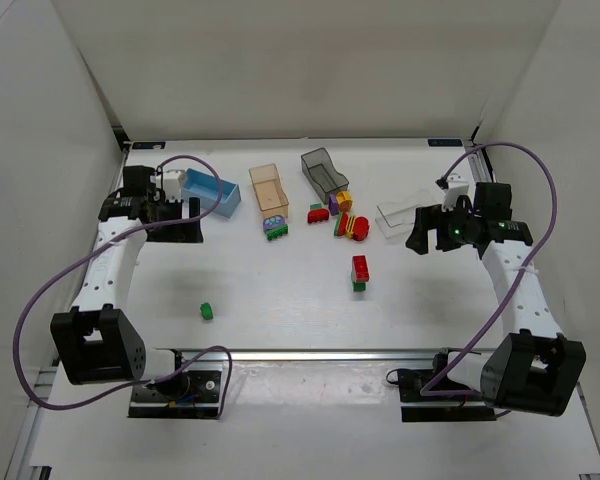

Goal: Sort the legos into containers by color

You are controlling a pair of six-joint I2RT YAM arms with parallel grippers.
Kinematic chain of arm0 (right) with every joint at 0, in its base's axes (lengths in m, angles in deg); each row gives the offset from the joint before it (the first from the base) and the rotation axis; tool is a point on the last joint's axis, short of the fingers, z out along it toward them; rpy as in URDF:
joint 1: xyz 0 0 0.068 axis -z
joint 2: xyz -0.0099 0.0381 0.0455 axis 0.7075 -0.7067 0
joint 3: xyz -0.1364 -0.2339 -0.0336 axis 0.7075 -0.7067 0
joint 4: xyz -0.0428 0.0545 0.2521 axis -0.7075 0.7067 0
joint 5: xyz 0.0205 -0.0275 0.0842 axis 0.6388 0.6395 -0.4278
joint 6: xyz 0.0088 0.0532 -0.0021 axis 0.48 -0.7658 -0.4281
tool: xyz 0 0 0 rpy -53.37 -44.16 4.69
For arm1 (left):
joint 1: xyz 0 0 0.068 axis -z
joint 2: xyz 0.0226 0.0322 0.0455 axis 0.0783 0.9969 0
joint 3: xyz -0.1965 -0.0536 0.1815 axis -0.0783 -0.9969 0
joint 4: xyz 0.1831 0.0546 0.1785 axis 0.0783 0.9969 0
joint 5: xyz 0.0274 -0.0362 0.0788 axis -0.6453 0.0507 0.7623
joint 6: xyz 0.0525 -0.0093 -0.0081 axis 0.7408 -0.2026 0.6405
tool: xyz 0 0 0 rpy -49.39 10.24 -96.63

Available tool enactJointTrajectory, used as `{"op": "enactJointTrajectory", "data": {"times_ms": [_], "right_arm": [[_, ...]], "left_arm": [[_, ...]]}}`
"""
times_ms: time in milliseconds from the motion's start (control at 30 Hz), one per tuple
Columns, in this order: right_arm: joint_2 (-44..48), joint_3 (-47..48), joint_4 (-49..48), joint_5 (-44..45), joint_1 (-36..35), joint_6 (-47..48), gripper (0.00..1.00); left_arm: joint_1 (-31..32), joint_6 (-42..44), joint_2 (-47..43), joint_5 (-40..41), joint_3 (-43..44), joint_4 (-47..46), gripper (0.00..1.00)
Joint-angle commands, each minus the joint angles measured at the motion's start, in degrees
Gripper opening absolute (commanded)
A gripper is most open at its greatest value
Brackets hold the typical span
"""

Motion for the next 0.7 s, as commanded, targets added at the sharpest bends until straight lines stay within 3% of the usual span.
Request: {"op": "enactJointTrajectory", "data": {"times_ms": [0,433,667], "right_arm": [[1.6,-0.6,-0.3,-0.2,0.4,0.2,0.99],[1.0,-0.2,-0.4,-4.9,-1.1,1.2,0.99],[-3.0,1.0,-7.4,-5.6,-19.0,-0.2,0.99]], "left_arm": [[-0.6,-0.5,-0.2,0.9,2.5,-1.2,1.00],[-0.9,-2.2,-1.1,1.2,3.2,-1.1,1.00],[-6.2,-4.5,-5.0,-4.5,7.2,0.5,1.00]]}}
